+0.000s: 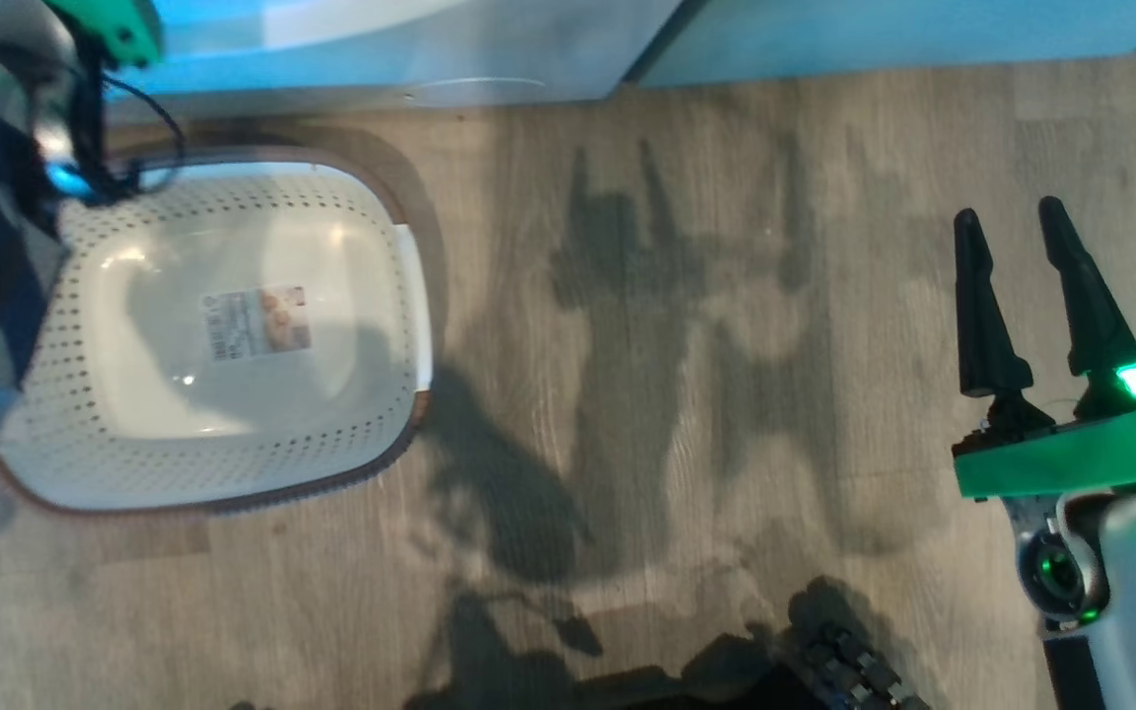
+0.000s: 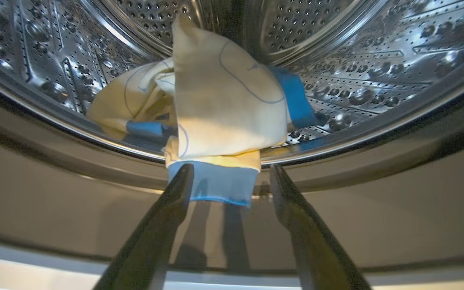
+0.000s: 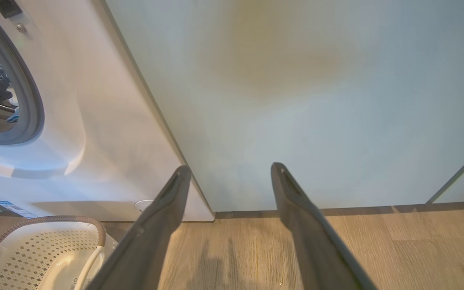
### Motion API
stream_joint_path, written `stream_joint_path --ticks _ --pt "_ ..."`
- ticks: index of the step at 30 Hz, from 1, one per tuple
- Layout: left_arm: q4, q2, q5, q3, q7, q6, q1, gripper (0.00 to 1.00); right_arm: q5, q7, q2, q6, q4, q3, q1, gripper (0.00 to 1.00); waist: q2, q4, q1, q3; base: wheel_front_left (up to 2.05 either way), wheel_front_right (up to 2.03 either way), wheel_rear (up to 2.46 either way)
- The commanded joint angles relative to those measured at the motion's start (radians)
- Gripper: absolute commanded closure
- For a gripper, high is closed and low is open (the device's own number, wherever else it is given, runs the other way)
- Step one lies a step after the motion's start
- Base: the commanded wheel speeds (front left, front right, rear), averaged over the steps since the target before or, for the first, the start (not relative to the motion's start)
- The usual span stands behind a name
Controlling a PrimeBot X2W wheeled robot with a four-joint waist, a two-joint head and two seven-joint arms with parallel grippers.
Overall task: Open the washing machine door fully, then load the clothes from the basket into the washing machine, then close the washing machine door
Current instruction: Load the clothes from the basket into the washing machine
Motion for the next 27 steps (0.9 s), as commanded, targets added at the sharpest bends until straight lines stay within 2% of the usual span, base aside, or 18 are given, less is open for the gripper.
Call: stream_joint_path --ticks 1,11,20,21,22,24,25,26,27 --pt "-0.014 0.061 0.007 0.03 0.026 -0.006 -0.042 0.0 0.01 -0.009 0.002 -0.003 -0.02 0.019 0.002 0.0 0.0 -0.022 -0.0002 0.019 0.0 0.0 0.0" --pt "0.066 0.118 0.017 -0.004 0.211 -0.037 -0.161 0.0 0.069 -0.009 0.004 -0.003 -0.011 0.047 -0.022 0.0 0.0 -0.066 -0.0002 0.051 0.0 0.0 0.0" --pt "0.115 0.129 0.034 -0.039 0.306 -0.037 -0.207 0.0 0.089 -0.009 0.004 -0.003 -0.008 0.05 -0.027 0.0 0.0 -0.072 -0.0002 0.058 0.0 0.0 0.0" --pt "0.116 0.129 0.035 -0.042 0.313 -0.037 -0.211 0.11 0.09 -0.009 0.004 -0.003 -0.008 0.051 -0.028 0.0 0.0 -0.071 -0.0002 0.059 0.0 0.0 0.0" --pt "0.117 0.13 0.038 -0.045 0.318 -0.036 -0.215 0.42 0.091 -0.009 0.004 -0.003 -0.008 0.052 -0.029 0.0 0.0 -0.071 -0.0002 0.059 0.0 0.0 0.0" --pt "0.12 0.13 0.038 -0.052 0.341 -0.036 -0.221 0.67 0.093 -0.009 0.004 -0.003 -0.007 0.055 -0.031 0.0 0.0 -0.07 -0.0002 0.059 0.0 0.0 0.0" --pt "0.12 0.131 0.04 -0.056 0.349 -0.036 -0.225 0.87 0.094 -0.009 0.004 -0.003 -0.007 0.056 -0.032 0.0 0.0 -0.071 -0.0002 0.06 0.0 0.0 0.0" --pt "0.119 0.132 0.042 -0.06 0.357 -0.036 -0.228 1.0 0.095 -0.009 0.004 -0.003 -0.006 0.057 -0.033 0.0 0.0 -0.07 -0.0002 0.06 0.0 0.0 0.0" --pt "0.118 0.133 0.043 -0.064 0.367 -0.037 -0.231 1.0 0.096 -0.009 0.004 -0.003 -0.006 0.058 -0.034 0.0 0.0 -0.07 -0.0002 0.06 0.0 0.0 0.0"
